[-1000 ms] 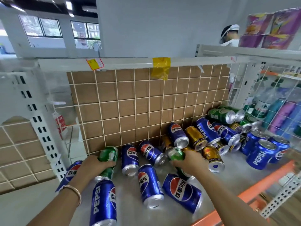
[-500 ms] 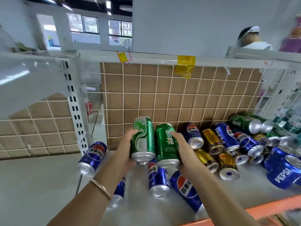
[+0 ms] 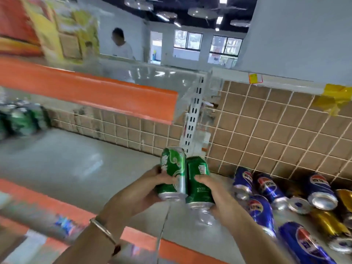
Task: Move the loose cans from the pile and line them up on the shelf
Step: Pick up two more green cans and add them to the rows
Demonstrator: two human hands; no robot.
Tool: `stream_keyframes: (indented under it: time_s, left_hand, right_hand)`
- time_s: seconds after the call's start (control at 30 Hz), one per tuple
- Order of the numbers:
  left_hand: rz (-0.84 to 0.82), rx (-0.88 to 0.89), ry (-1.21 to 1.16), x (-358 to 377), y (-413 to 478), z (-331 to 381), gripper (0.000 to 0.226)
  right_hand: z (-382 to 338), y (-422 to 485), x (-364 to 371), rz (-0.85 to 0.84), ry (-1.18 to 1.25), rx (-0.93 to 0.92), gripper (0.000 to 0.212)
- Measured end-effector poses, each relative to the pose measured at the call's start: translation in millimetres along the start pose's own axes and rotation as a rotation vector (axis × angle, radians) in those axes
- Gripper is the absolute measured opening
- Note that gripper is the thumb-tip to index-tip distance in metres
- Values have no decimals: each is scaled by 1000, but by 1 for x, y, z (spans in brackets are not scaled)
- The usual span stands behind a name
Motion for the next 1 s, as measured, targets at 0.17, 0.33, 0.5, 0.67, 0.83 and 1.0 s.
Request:
stream_keyframes:
  time_s: [0.17,0.33,0.5,0.67,0.83,1.0]
  left_hand:
    - [261,9,-13,-57,-67,-1,71]
    - [456,6,-4,-134,-132,-15,73]
    - [604,-1,17,-214,-195,-30,85]
    - [653,16,-1,-277,-234,-35,90]
    - [681,53,-131,-326,-251,-37,56]
    - [738,59,-112,-381,-239,-42,71]
  right_hand:
    - [55,12,68,-40,-62,73,24]
    - [118,11,158,-152,-193,39,14]
    - [173,5,247,-284,-191,60,16]
    - [208,17,315,-310,-226,137,42]
    - [235,39,366,-369,-234,204,54]
    - [251,85,405,-499,-221,223,28]
Point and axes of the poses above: each hand's wrist, its own y-axis towards the middle knuckle, its own x-axis out of the palm, z = x × y, the point moved 1 cm from there along y, towards the middle knuckle, and after that the axes turned 14 degrees about y, right-handed, at the moved point
